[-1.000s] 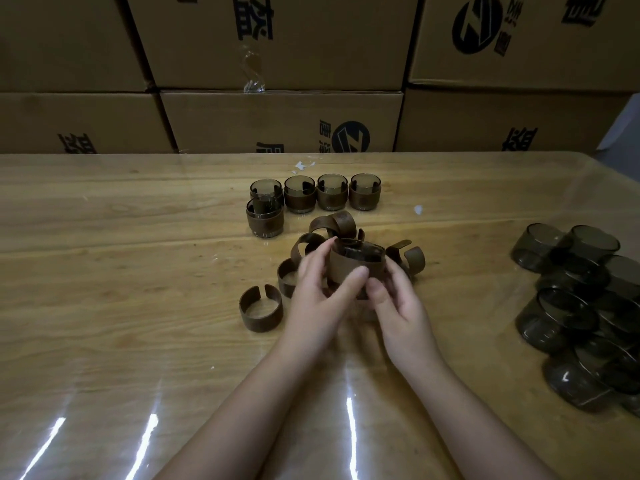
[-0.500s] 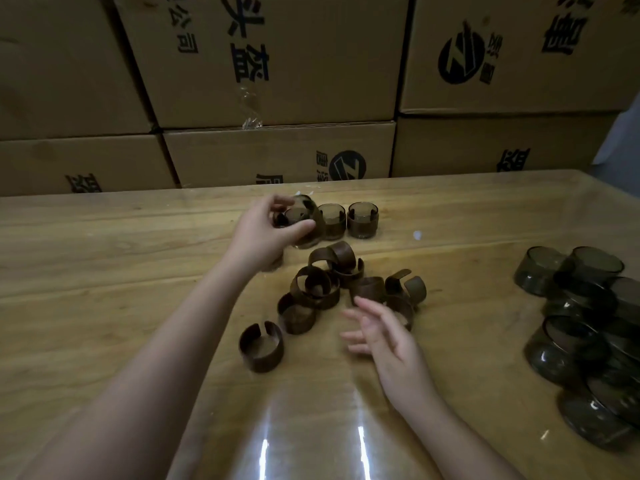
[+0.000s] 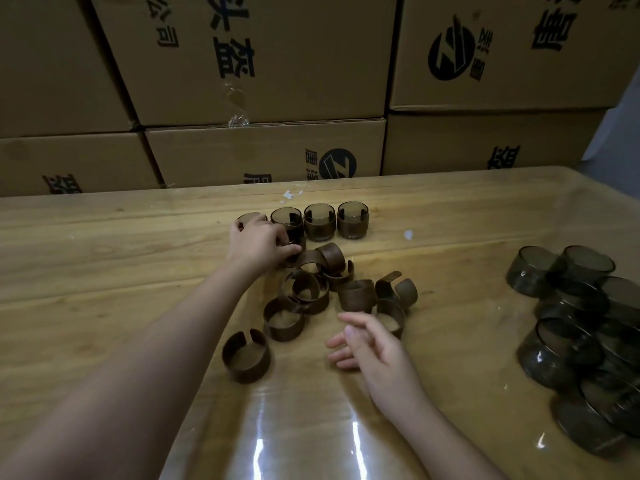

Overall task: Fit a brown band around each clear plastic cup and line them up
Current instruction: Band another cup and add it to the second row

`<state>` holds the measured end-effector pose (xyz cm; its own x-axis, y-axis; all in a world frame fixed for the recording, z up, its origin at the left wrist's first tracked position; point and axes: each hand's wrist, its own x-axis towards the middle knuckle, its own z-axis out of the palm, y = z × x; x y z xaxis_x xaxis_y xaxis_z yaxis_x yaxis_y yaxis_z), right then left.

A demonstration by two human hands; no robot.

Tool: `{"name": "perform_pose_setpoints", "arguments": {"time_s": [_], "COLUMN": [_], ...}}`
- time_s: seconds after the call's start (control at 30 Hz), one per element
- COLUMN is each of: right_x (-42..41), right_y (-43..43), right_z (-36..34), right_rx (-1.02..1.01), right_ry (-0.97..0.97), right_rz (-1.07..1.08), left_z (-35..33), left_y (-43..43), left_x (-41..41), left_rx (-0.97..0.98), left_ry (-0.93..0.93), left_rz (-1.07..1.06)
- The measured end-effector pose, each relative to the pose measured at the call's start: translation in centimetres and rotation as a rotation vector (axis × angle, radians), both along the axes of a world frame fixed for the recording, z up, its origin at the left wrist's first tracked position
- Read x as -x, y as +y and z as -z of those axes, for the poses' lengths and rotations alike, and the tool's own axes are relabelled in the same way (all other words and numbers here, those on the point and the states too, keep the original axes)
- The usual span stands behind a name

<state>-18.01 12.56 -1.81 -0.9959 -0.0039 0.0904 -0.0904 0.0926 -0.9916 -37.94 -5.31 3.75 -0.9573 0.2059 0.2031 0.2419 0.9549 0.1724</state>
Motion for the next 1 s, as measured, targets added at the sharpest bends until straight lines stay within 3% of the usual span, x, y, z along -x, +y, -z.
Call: {"name": "perform_pose_setpoints", "arguments": {"time_s": [0.3,0.47,0.63,0.8,1.0], "right_x": [-0.1,-0.1,-0.2,-0.2,-0.2], "right_y": [-0.1,-0.1,-0.3,-0.3,-0.3], "right_z": [-0.3,-0.4,-0.6,-0.7,-0.8], "right_rx": [-0.018,-0.028,-0.041,-0.049,-0.047], "right_ry": [-0.011,0.0,-0.004,-0.02,-0.029], "right_rz": [-0.016,-0.02,-0.024,-0.033,-0.035], "left_z": [1.3,1.1,2.1,3.8,5.0], "left_y": [-0.2,-1.5,-4.8,-5.2,-5.1], "left_x": [-0.1,-0.4,-1.5,-1.8,-2.3], "left_rx": [0.087,-0.005,0.088,-0.291,-0.432], "left_ry": [0.069,0.09,0.131,-0.141,-0.112], "left_rz": [-0.01,-0.031,-0.194,-0.319,-0.335]}}
